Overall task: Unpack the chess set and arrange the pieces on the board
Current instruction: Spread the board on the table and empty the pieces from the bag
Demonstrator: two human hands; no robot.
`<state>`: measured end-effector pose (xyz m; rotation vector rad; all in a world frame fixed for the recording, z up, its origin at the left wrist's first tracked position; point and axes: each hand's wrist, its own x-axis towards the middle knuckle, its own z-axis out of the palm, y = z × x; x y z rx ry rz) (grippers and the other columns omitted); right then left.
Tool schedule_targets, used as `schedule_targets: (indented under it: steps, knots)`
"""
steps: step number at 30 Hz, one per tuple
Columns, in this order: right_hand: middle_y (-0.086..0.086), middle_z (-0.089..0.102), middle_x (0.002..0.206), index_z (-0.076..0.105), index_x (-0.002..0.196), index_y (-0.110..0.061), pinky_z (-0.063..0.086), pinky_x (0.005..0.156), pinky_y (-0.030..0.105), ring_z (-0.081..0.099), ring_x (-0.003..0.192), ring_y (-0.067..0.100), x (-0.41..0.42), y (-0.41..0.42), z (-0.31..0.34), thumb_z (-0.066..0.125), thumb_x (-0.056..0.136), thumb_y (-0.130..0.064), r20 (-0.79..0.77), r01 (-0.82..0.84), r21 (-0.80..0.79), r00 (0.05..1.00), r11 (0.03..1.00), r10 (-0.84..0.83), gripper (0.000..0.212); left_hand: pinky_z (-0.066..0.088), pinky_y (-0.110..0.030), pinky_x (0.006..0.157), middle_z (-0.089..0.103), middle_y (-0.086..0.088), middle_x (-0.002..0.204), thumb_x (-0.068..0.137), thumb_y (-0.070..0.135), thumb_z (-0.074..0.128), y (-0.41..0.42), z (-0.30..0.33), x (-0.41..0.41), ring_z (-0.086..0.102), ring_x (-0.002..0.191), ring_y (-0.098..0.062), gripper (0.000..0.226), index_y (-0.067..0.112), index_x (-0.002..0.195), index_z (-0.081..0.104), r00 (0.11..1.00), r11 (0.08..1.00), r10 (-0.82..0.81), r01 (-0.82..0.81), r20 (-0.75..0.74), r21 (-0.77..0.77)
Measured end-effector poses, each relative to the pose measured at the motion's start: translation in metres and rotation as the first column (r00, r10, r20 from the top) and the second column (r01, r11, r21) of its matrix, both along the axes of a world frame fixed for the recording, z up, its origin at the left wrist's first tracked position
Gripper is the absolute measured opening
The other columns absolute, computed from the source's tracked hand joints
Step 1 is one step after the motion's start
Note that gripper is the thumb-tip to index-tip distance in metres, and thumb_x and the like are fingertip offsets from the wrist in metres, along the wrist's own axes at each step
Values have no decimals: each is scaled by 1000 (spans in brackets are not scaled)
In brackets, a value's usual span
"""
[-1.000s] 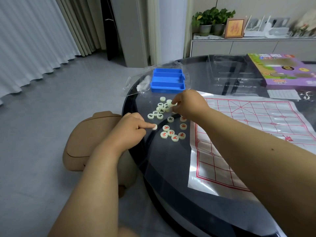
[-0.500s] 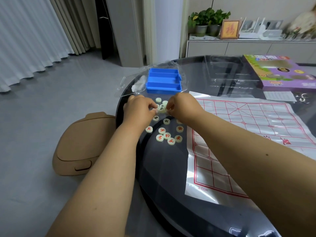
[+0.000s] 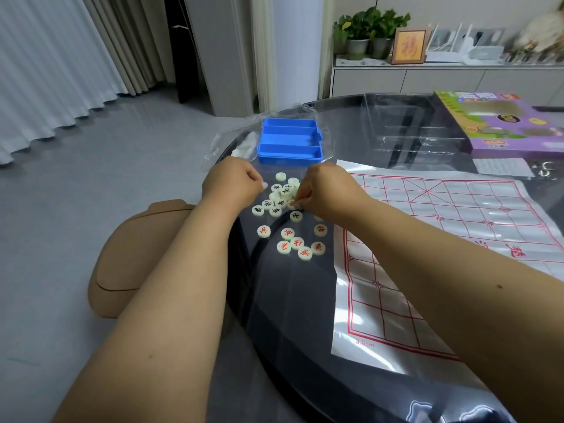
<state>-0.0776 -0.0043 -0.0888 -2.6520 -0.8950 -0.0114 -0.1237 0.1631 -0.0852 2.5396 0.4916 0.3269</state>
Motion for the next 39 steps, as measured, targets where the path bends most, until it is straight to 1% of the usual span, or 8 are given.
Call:
schedule_targets:
  steps: [6, 11, 16, 21, 25, 28, 32, 39]
  knots:
    - [-1, 66, 109, 67, 115, -25, 51, 83, 28, 56, 87, 12, 10, 11, 6, 64, 86, -19, 4, 10, 15, 1000, 1000, -10, 30, 56, -41, 84, 72, -8, 90, 77, 40, 77, -12, 7, 11, 66, 87, -23, 34, 8, 88, 74, 969, 1000, -11, 11, -246, -1]
    - [3, 65, 112, 66, 117, -28, 53, 87, 35, 62, 96, 20, 16, 21, 6, 63, 87, -20, -75, -8, -100, 997, 995, 0, 31, 54, -36, 78, 71, -11, 95, 74, 37, 79, -14, 9, 18, 60, 74, -20, 35, 8, 93, 71, 950, 1000, -21, 19, -312, -8]
    - [2, 64, 114, 66, 116, -26, 53, 89, 34, 61, 99, 20, 18, 24, 7, 61, 88, -14, -52, -20, -127, 999, 992, 13, 31, 54, -37, 79, 69, -11, 93, 73, 34, 80, -13, 11, 19, 65, 82, -23, 35, 8, 95, 69, 944, 998, -61, 53, -323, -33]
    - [4, 66, 111, 67, 115, -22, 52, 90, 36, 61, 99, 22, 17, 26, 9, 56, 91, -13, -46, -40, -123, 998, 992, 35, 28, 54, -39, 86, 70, -11, 99, 81, 22, 75, -9, 13, 15, 65, 93, -24, 16, 9, 89, 72, 967, 997, -77, 80, -244, -1]
    - [4, 68, 109, 69, 114, -21, 51, 87, 35, 62, 96, 23, 18, 32, 4, 51, 92, -13, -46, -69, -83, 997, 994, 66, 29, 45, -28, 70, 69, -3, 86, 79, 19, 77, 3, 8, 2, 63, 82, -19, 17, 21, 68, 64, 992, 993, -61, 72, -111, 94]
    - [3, 66, 113, 69, 114, -25, 49, 88, 34, 59, 101, 22, 20, 40, -5, 50, 91, -6, -42, -128, -80, 991, 988, 125, 35, 41, -25, 67, 71, -5, 90, 83, 10, 71, 8, 2, -4, 61, 79, -19, 8, 18, 83, 72, 993, 984, -92, 102, -72, 149]
    - [2, 62, 117, 67, 117, -24, 43, 84, 26, 56, 108, 20, 21, 34, -2, 49, 90, 1, -13, -141, -68, 990, 988, 140, 42, 43, -24, 75, 70, -3, 104, 89, 8, 63, 10, -4, -12, 62, 90, -19, 21, 17, 103, 75, 985, 967, -129, 151, -118, 204]
    - [0, 62, 117, 71, 110, -22, 36, 75, 21, 57, 102, 18, 23, 2, 13, 53, 91, -4, -15, -118, -67, 993, 991, 117, 31, 37, -16, 74, 67, 4, 98, 90, 11, 62, 11, -24, -34, 53, 80, -5, 18, 17, 102, 74, 979, 993, -112, 102, 173, 65]
